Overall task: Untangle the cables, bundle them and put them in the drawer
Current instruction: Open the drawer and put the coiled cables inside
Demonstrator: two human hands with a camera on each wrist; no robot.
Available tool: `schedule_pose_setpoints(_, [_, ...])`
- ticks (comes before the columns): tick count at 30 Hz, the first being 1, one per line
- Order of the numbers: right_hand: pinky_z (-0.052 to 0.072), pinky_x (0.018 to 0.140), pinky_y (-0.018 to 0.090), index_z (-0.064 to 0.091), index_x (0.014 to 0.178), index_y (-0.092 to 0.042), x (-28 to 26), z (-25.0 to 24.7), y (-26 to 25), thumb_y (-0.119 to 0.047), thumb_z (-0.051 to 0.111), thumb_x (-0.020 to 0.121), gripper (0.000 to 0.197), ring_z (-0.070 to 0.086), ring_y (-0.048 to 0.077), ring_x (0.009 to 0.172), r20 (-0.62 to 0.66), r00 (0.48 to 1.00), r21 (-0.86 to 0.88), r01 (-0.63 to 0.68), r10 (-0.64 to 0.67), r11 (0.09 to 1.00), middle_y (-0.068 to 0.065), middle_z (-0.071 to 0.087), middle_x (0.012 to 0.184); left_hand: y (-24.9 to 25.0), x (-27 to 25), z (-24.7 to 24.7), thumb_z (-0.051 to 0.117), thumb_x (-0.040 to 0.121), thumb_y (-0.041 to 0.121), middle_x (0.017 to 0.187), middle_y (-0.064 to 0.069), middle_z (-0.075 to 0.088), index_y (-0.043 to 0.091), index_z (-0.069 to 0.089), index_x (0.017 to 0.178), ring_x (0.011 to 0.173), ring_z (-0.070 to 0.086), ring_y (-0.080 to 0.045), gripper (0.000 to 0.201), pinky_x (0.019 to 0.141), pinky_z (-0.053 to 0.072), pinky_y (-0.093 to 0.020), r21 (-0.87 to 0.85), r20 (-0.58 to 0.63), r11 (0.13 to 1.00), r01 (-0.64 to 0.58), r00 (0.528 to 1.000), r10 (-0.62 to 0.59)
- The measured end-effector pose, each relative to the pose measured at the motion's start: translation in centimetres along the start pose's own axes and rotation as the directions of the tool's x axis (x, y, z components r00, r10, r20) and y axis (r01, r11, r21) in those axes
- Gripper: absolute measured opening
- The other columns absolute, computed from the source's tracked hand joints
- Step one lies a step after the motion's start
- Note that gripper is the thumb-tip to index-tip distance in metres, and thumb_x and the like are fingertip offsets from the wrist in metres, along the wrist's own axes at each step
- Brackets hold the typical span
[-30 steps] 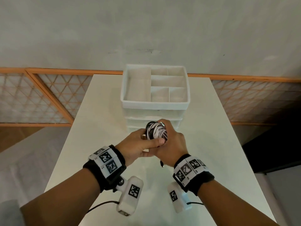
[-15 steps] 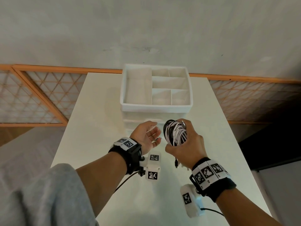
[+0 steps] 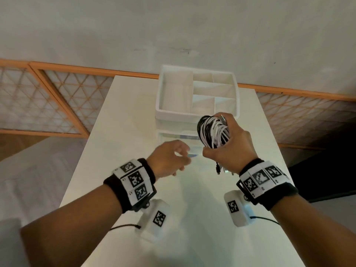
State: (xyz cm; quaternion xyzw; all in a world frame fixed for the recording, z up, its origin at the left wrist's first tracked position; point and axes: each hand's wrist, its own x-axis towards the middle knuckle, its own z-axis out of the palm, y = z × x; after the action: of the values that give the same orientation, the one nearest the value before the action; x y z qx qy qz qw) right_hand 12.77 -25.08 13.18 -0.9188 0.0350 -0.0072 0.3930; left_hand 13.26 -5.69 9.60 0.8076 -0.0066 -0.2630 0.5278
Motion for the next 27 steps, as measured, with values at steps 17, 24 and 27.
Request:
schedule_pose_setpoints(17, [0.054,0.064,0.033,0.039,0.131,-0.037,4.8,7.6,0.4,-0.029,0.083,0.059,0.084,0.059,0.024,0.075,0.518,0.854,-0.561,0.378,-0.044,0.736,-0.003,0.064,0.095,-1.1,-1.6,-1.1,0.060,0.091,0.022,0.127,0.000,0.053,0.020,0.056,0.123,0.114,0.051,-0.022,0.033,0.093,0.044,-0.031,0.549,-0.236,0.813,-0.197,0.896,0.376])
schedule_pose_setpoints(24, [0.056,0.077,0.033,0.051,0.114,-0.021,5.3,9.0,1.7,-0.033,0.079,0.065,0.057,0.061,0.022,0.088,0.529,0.845,-0.579,0.296,0.074,0.760,-0.004,0.062,0.093,-1.7,0.6,0.5,0.062,0.094,0.023,0.159,0.011,0.032,0.024,0.041,0.149,0.139,0.041,-0.020,0.059,0.112,0.031,-0.028,0.475,-0.083,0.853,-0.216,0.954,0.288])
schedule_pose_setpoints(27, [0.054,0.091,0.041,0.045,0.128,-0.019,5.1,8.4,2.3,-0.037,0.084,0.063,0.078,0.060,0.022,0.108,0.505,0.862,-0.499,0.244,0.050,0.831,-0.002,0.063,0.118,-1.9,1.6,1.4,0.058,0.095,0.027,0.160,0.010,0.031,0.023,0.040,0.149,0.130,0.050,-0.027,0.058,0.105,0.044,-0.040,0.567,-0.063,0.808,-0.161,0.969,0.237])
